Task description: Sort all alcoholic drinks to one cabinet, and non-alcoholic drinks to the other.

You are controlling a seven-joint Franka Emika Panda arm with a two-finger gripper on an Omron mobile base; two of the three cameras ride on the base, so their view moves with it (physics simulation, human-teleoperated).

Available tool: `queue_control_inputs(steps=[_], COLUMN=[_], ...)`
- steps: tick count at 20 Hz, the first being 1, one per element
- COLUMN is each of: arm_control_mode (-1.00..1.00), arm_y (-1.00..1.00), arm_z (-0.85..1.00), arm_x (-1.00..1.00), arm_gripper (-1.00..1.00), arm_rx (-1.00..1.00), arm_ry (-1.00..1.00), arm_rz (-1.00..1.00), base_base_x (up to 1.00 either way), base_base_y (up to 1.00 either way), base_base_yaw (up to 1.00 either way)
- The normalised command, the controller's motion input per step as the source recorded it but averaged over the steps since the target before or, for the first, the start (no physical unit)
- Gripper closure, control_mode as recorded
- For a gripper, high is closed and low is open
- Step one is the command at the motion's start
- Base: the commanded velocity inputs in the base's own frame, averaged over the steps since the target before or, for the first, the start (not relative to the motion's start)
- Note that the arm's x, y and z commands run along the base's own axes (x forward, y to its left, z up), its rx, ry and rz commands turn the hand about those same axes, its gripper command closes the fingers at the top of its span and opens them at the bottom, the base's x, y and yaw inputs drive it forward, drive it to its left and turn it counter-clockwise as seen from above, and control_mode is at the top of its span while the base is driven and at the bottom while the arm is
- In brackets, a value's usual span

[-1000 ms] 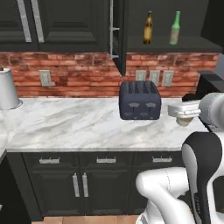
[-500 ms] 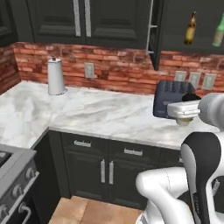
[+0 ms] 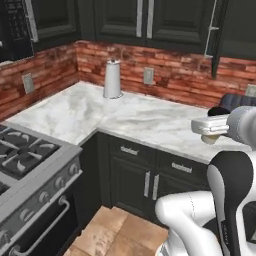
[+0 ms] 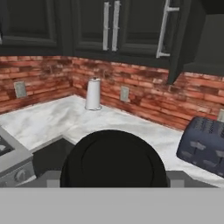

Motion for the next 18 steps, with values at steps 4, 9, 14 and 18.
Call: queue_control_inputs(steps=[4, 9, 14, 18], arm_control_mode=[1.0, 1.0, 1.0, 1.0], arm_y=[0.0, 0.0, 0.0, 0.0], arm_z=[0.0, 0.0, 0.0, 0.0], arm_x=[0.0, 0.0, 0.0, 0.0], arm_gripper=[1.0, 1.0, 1.0, 1.0], arm_rx=[0.0, 0.0, 0.0, 0.0], arm_ry=[0.0, 0.0, 0.0, 0.0], arm_rz=[0.0, 0.0, 0.0, 0.0], base_base_x=[-0.18, -0.15, -0.12, -0.09], base_base_y=[0.35, 0.29, 0.29, 0.28], base_base_yaw=[0.44, 0.45, 0.44, 0.43])
